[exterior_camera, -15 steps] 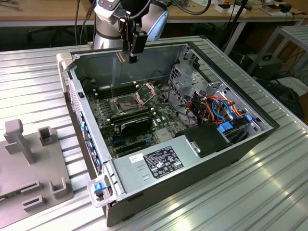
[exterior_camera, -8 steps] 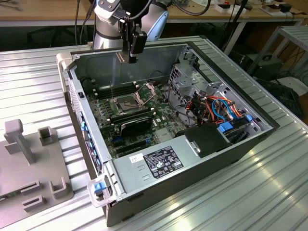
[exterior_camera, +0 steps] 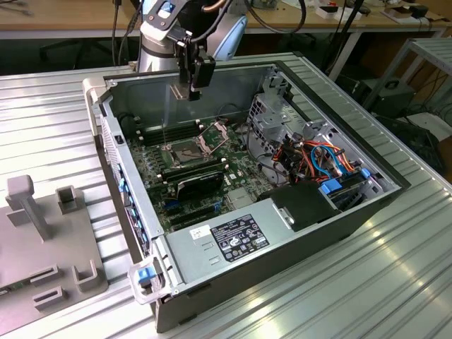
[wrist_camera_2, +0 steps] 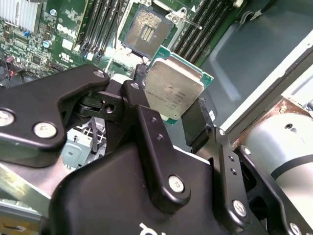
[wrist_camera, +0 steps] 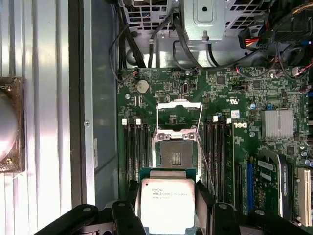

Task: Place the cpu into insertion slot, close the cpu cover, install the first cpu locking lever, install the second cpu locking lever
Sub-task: 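Place the cpu into insertion slot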

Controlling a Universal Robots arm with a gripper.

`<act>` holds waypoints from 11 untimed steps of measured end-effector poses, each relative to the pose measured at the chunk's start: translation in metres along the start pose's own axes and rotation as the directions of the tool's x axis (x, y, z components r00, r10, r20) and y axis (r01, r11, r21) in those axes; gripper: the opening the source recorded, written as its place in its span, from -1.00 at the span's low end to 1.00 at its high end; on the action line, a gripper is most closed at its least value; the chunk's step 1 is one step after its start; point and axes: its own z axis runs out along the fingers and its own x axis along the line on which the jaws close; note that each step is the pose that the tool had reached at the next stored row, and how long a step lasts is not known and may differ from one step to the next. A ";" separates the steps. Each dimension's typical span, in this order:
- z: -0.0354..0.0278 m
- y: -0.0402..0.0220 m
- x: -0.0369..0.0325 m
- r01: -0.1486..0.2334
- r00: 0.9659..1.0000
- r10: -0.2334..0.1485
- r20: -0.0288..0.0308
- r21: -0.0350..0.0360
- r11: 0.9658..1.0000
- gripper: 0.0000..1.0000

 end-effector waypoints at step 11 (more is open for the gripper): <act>0.0337 0.0014 -0.0001 0.030 1.000 -0.030 -0.001 0.000 1.000 0.09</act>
